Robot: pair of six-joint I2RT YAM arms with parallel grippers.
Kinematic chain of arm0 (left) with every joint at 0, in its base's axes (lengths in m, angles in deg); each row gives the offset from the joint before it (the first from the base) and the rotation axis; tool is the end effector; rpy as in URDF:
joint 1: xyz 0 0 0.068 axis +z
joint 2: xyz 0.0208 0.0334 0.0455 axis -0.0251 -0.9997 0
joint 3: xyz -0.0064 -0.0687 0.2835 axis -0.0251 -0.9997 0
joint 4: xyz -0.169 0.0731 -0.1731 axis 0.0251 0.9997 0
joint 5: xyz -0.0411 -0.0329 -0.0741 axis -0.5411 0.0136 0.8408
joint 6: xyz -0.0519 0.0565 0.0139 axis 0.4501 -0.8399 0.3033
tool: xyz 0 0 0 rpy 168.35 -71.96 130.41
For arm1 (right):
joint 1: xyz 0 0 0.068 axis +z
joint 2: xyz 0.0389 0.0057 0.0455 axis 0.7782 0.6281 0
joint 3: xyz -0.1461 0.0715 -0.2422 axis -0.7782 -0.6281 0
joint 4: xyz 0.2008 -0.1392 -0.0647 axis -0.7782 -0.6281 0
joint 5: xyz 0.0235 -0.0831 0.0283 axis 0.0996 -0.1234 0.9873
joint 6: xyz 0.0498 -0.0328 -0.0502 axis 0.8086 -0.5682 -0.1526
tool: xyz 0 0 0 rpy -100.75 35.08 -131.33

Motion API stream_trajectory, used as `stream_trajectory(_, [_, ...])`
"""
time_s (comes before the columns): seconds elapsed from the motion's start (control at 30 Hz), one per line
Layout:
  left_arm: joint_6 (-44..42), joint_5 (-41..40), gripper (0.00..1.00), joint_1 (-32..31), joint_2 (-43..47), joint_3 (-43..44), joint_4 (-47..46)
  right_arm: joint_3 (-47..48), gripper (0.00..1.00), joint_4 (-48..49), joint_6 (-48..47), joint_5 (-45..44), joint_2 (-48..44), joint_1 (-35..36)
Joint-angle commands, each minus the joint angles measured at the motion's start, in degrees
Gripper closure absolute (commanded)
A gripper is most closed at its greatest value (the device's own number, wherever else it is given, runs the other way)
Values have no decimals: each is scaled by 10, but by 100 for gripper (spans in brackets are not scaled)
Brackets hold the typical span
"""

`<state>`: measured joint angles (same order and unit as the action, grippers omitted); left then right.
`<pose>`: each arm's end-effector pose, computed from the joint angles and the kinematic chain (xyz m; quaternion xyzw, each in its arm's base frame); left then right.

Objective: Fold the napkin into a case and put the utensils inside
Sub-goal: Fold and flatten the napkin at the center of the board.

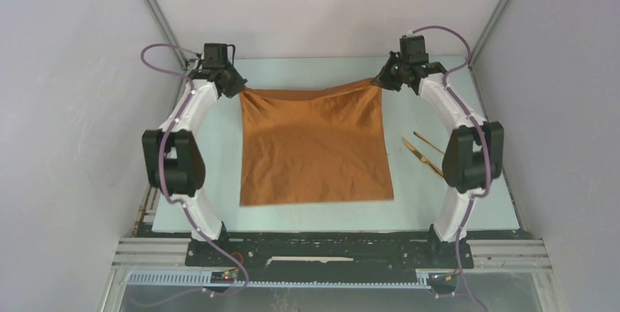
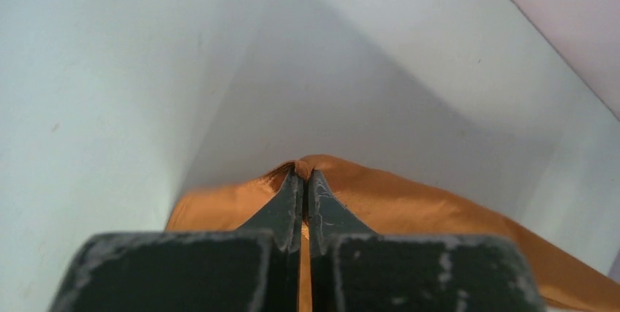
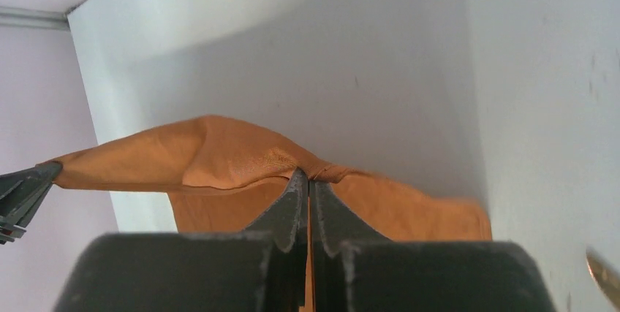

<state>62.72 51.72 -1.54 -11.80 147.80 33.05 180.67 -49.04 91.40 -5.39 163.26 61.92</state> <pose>0.4166 -0.0168 0.2998 -0.2938 0.8728 -0.1055 0.3751 0.4299 0.0945 0.3053 0.1483 0.8939 0.2359 0.3511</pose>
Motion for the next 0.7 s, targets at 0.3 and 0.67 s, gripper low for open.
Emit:
stream_trajectory(0.3, [15,98,100,23,-57,22,-16,166,100,-118,-15,68,139,-13])
stream_trajectory(0.67, [-12,119,100,15,135,-305,4,-123,100,-136,-65,66,-23,-15])
